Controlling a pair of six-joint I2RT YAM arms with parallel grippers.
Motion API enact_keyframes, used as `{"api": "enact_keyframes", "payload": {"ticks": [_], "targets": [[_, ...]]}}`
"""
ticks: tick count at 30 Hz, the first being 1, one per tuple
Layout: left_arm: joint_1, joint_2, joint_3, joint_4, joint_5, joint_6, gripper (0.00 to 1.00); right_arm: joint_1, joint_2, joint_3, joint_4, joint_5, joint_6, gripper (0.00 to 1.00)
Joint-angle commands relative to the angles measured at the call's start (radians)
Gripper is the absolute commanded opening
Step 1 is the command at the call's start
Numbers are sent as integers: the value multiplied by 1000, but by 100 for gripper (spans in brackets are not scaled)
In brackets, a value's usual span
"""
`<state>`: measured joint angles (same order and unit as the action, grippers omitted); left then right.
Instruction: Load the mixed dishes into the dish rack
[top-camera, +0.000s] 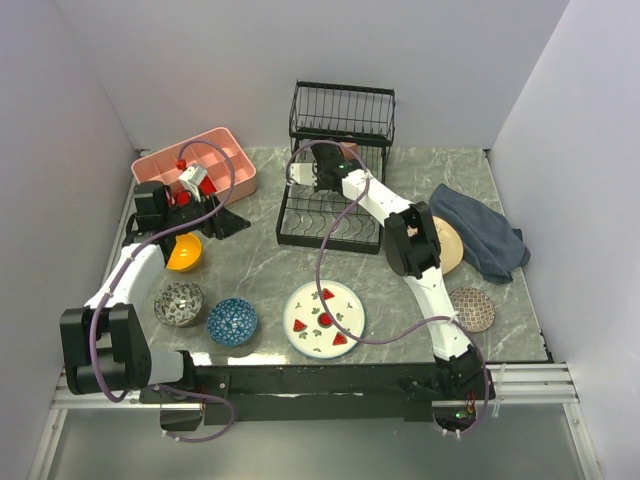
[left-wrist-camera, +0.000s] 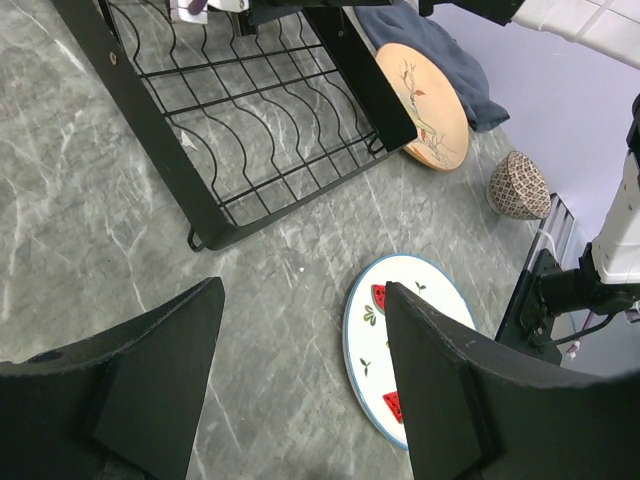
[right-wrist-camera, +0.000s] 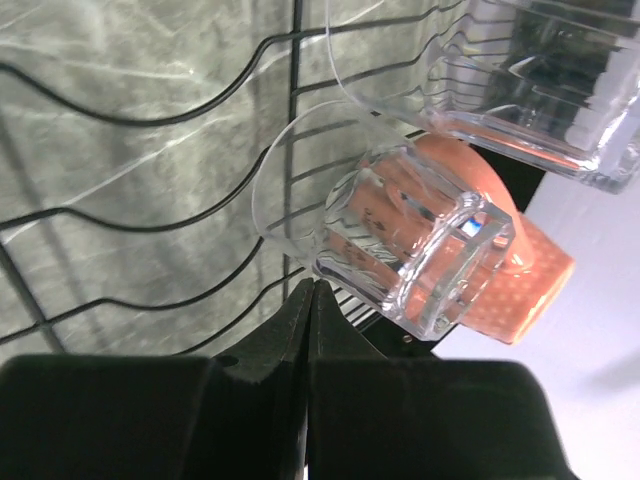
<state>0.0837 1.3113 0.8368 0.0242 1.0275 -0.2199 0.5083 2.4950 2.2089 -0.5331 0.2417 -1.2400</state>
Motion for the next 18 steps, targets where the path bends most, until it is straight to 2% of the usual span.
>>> {"api": "enact_keyframes", "payload": {"ticks": [1,4,10,11,13,14,16,18], "targets": [[-1,3,41,13,6,30,71,-25,16,55,94,24,-38,0],[-1,-1,38,16,8,31,71,-25,-11,29,78,18,-23,0],[-5,-18,33,51,-10,10,71,-16,-166,-107,94,-12,66,1],[-4,-27,35,59,-26,8,71,-13,-221,-148,97,-16,82,17],[-5,-37,48,60,-40,13,72,-2,-278,-190,88,-30,129,38],[-7,-44,53,57,-49,17,72,-1,-336,-239,88,-33,143,53],[-7,-56,59,53,-66,33,72,12,-392,-290,61,-57,175,60],[-9,-73,58,48,-64,39,72,24,-464,-339,12,-106,201,62]]}}
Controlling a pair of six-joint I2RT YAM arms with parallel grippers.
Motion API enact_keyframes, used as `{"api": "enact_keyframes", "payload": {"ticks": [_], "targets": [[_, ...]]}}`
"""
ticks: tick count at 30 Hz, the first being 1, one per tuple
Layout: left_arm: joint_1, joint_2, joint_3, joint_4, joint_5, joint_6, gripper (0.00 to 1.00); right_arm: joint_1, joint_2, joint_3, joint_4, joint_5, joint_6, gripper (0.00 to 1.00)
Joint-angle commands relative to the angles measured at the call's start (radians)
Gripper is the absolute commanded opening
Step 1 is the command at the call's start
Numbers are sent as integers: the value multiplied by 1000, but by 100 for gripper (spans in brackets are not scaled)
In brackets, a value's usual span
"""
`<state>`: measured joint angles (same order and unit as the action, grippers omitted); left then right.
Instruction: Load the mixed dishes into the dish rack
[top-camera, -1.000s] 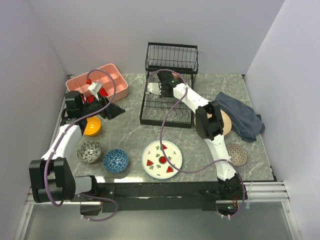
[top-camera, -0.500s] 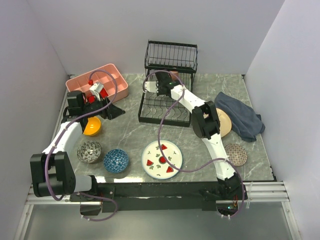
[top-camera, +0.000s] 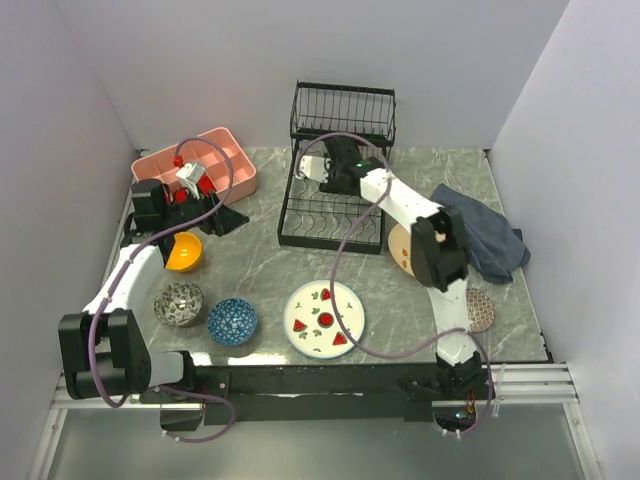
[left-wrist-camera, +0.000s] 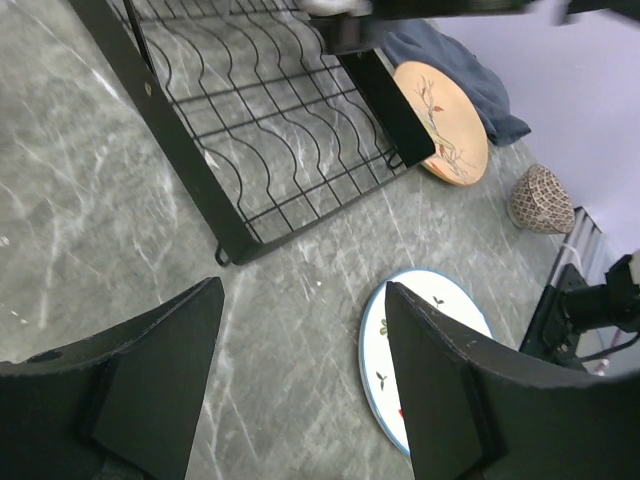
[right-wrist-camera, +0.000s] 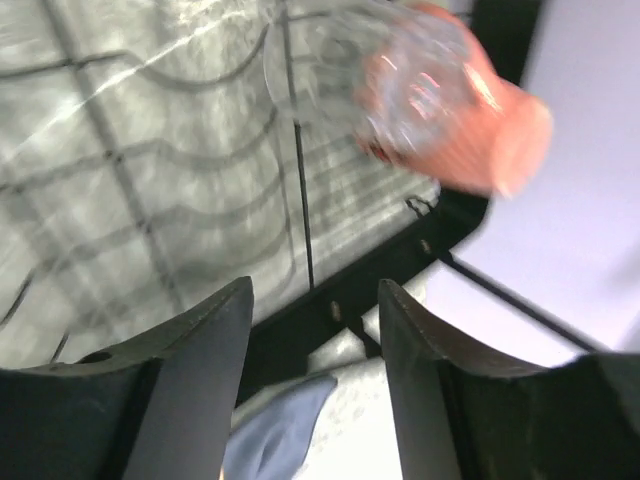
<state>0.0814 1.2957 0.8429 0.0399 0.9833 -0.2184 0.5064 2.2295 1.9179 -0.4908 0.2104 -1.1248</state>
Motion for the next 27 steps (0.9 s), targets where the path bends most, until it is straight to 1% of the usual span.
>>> {"api": "enact_keyframes", "payload": {"ticks": [1,3,4,6,7,8,9,10,13,15,19,24,27], "targets": [[-5,-64,47,32,-17,37,72,26,-218,-56,-108,-176,98,63],[-5,-93,38,40,-9,25,72,20,-255,-33,-237,-312,100,64],[-5,-104,30,38,1,22,72,20,-266,-23,-353,-460,99,64],[-5,-139,22,29,11,14,72,17,-275,0,-469,-590,73,64],[-5,-151,16,23,15,19,72,18,-274,4,-565,-630,62,64],[0,-174,12,12,18,24,72,24,-254,16,-604,-684,56,64],[3,-186,7,5,15,33,72,38,-239,24,-639,-697,54,64],[9,-199,-7,-9,17,33,72,43,-219,38,-714,-704,51,63],[47,-246,-28,-37,20,39,72,55,-131,119,-822,-741,49,62],[73,-279,-39,-37,18,44,72,57,-93,158,-822,-758,77,62],[107,-318,-73,-64,23,33,72,60,-84,150,-747,-772,103,63],[144,-346,-94,-74,20,33,72,69,-31,208,-781,-764,91,63],[161,-349,-100,-68,22,22,72,81,-31,190,-769,-750,92,62]]}}
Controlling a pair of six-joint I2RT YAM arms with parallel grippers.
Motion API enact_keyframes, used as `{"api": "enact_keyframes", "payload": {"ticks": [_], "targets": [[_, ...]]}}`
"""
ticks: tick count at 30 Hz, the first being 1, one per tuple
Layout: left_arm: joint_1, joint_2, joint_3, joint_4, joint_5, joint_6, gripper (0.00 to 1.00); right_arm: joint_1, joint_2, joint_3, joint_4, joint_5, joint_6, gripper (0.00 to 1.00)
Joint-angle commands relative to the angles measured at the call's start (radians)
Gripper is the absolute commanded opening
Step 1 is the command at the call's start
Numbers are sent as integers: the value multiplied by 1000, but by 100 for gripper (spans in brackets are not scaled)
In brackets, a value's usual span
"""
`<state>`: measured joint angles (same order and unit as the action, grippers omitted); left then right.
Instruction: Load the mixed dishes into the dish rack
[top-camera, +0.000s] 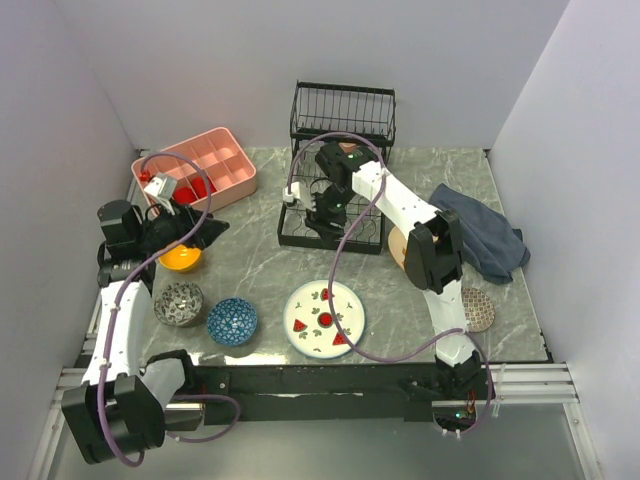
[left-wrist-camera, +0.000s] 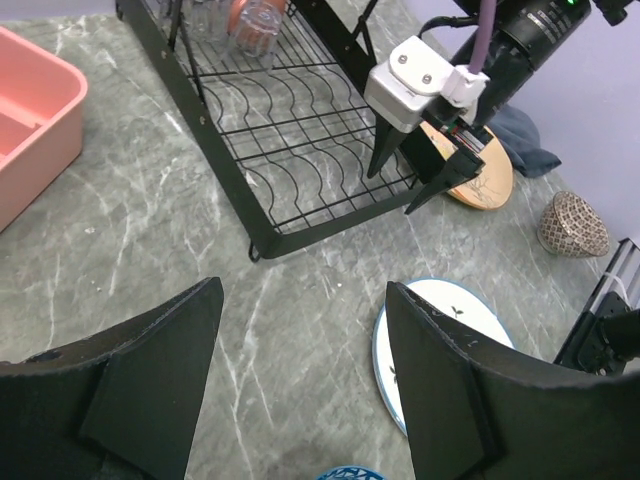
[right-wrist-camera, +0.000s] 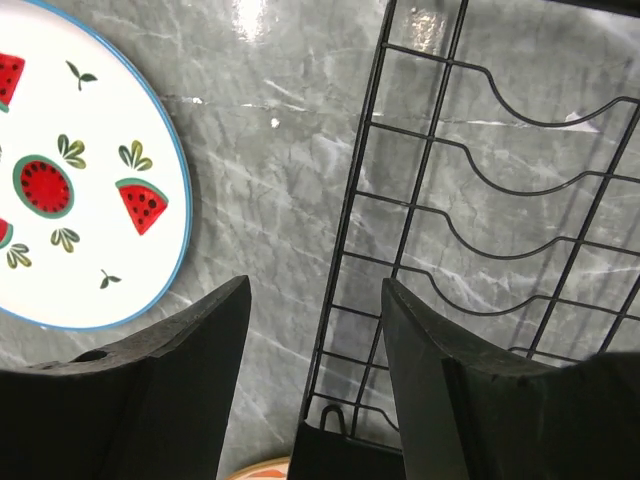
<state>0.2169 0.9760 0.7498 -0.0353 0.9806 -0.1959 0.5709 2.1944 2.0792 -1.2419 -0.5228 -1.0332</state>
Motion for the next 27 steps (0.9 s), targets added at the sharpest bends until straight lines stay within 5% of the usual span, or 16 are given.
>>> {"api": "enact_keyframes", "payload": {"ticks": [1,12,20,27], "targets": [[30,-31,-7,9,26,-5,72,21,4,16,2,-7,1,62],[58,-26,-7,18,27,-25,72,47,45,-22,67,93,39,48],[56,-28,-10,9,36,-10,72,69,10,-99,58,122,1,9],[45,-53,-35,-28,46,41,72,124,-113,-298,131,145,51,1]]}}
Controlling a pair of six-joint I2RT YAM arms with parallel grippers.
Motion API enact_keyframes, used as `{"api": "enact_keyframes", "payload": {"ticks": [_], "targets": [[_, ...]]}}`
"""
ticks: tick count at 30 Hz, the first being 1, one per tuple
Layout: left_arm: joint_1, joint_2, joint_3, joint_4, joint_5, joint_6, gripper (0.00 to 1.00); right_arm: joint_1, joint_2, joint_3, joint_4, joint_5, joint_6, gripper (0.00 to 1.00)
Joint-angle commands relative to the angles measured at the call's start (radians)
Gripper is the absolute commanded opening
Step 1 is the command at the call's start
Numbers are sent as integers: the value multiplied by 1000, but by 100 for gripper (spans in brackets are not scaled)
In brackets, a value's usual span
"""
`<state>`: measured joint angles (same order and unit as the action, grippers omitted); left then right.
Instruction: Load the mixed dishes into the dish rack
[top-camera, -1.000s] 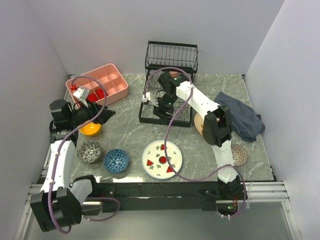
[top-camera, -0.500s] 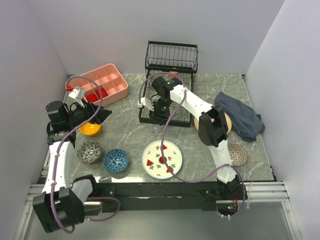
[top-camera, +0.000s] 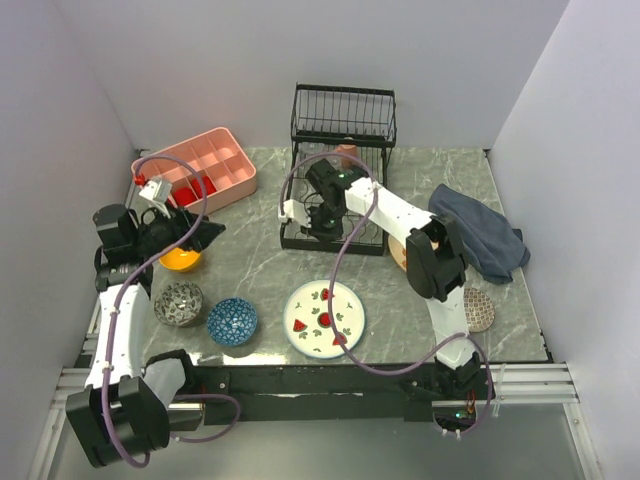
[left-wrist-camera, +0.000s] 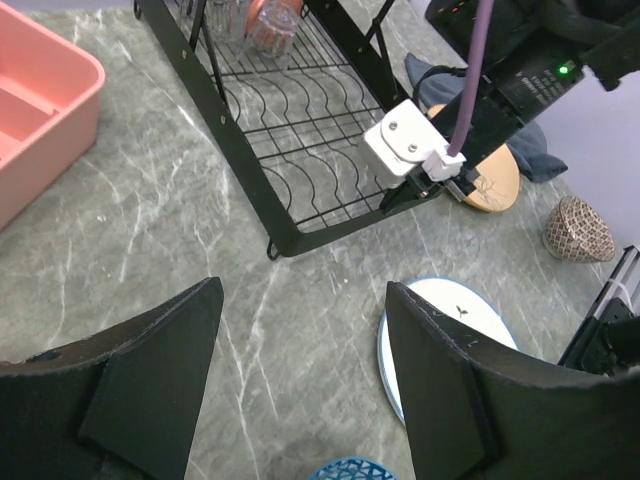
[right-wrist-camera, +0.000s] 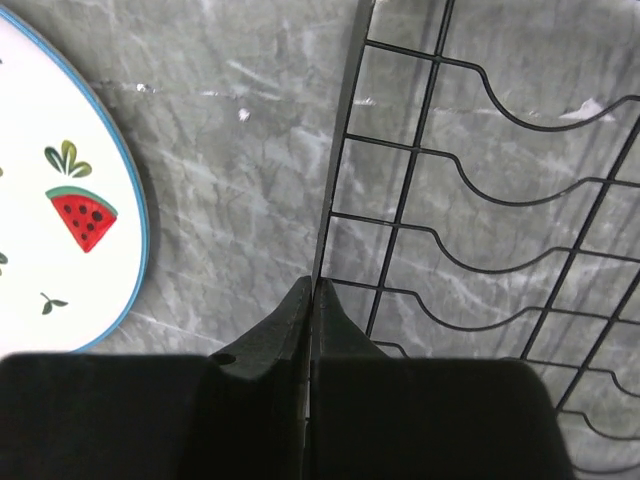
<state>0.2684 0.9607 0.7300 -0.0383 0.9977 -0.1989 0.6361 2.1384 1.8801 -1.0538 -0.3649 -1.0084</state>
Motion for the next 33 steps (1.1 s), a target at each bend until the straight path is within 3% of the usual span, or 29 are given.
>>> {"api": "enact_keyframes", "payload": {"ticks": [1,10,13,16,17,23,27,30,31,33], "targets": [[-8,-46,-20,-31,28,47,72,62,-76,-133,-39,-8,36,1],[-31,-125,-44,-135,29,125,72,118,-118,-197,14,1,145,0],[-37,-137,-14,-320,54,315,72,151,-136,-217,20,9,157,0],[-40,-123,60,-640,91,644,72,169,-146,-225,32,24,174,2],[-44,-125,90,-691,85,743,73,168,-147,-225,34,32,179,7],[-116,-97,221,-1003,-4,994,75,166,-207,-206,103,113,240,46],[-169,-63,308,-1095,-59,980,76,133,-316,-208,162,121,303,61],[-215,-54,348,-1033,-213,886,76,81,-386,-193,185,83,410,66],[-218,-47,353,-947,-354,851,77,71,-403,-199,193,69,460,66],[-216,4,362,-873,-489,735,77,56,-451,-223,209,66,485,69]]}}
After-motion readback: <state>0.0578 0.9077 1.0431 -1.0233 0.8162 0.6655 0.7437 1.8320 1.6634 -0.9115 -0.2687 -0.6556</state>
